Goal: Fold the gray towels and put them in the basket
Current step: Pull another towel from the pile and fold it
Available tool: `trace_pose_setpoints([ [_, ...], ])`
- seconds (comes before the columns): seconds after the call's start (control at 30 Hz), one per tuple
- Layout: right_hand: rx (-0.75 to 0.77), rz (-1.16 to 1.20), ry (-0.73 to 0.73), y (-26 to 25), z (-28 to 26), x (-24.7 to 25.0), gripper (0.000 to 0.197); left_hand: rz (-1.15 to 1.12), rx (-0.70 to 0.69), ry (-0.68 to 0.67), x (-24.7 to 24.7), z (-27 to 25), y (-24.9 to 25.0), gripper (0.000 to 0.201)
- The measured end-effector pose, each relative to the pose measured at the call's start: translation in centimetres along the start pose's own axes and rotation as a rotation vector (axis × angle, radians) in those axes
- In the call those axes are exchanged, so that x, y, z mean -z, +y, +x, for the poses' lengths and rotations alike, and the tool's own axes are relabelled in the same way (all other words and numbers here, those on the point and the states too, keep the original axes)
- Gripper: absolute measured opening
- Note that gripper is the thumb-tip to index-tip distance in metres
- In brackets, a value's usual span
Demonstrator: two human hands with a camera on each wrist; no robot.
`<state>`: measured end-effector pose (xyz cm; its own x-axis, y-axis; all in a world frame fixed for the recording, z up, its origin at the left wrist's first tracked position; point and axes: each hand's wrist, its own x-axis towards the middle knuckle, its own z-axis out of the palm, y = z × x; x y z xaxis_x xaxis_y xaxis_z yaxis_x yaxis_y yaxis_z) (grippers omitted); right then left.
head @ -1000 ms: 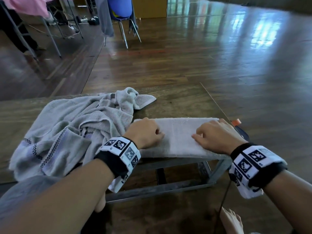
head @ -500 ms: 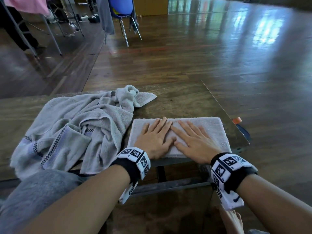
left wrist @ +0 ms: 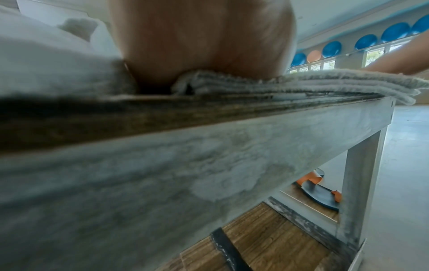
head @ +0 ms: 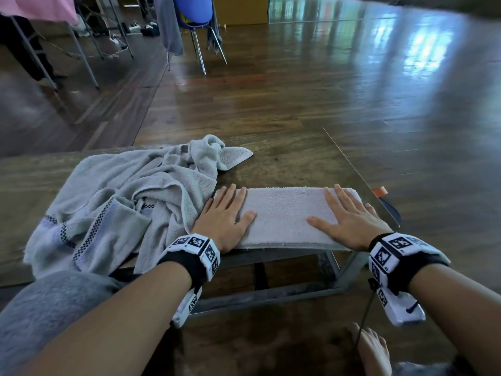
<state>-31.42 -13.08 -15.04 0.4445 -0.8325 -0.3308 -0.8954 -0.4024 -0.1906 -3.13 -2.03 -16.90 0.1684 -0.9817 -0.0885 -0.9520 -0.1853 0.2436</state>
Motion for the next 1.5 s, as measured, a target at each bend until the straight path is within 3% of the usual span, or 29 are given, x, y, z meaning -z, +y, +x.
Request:
trace_pose_setpoints([
  [0.2,-0.128,0.006,-0.115,0.4,0.3,1.5,0.123,0.008,0.005,0.026,-0.2,0.0,0.0,0.068],
  [0.43,-0.198,0.032,-0.030,0.1,-0.4,1.1,0.115,0.019,0.026,0.038,-0.3,-0.1,0.2,0.069],
  [0.5,-0.123,-0.015,0.086,-0.8,-0.8,1.0,0.102,0.025,0.040,0.053,-0.3,0.0,0.3,0.069],
  [0.6,0.186,-0.101,0.327,-2.4,-1.9,0.9,0.079,0.032,0.056,0.064,-0.5,0.0,0.4,0.070],
  [0.67,0.357,-0.075,0.410,-3.7,-2.8,1.1,0.062,0.036,0.067,0.067,-0.6,0.1,0.5,0.071],
  [0.73,0.423,-0.006,0.355,-4.9,-3.7,1.1,0.049,0.032,0.084,0.073,-0.6,0.1,0.6,0.072],
  [0.87,0.370,0.010,0.190,-5.5,-4.3,0.4,0.036,0.003,0.163,0.056,-0.3,0.1,1.7,0.071],
  [1.1,0.244,0.098,0.278,-3.9,-3.4,1.6,0.052,0.183,0.247,0.130,2.1,-0.5,5.2,0.057],
  [1.3,0.346,0.053,0.174,-3.1,-3.2,0.8,0.049,-0.084,0.212,-0.078,3.5,-0.8,5.2,0.053],
  [1.4,0.244,-0.031,0.183,-2.3,-3.0,0.3,0.056,-0.250,0.116,-0.132,3.4,-1.4,5.4,0.052],
  [1.5,0.147,-0.079,0.294,-1.5,-3.2,0.3,0.058,-0.361,0.031,-0.157,3.9,-2.2,5.3,0.037],
])
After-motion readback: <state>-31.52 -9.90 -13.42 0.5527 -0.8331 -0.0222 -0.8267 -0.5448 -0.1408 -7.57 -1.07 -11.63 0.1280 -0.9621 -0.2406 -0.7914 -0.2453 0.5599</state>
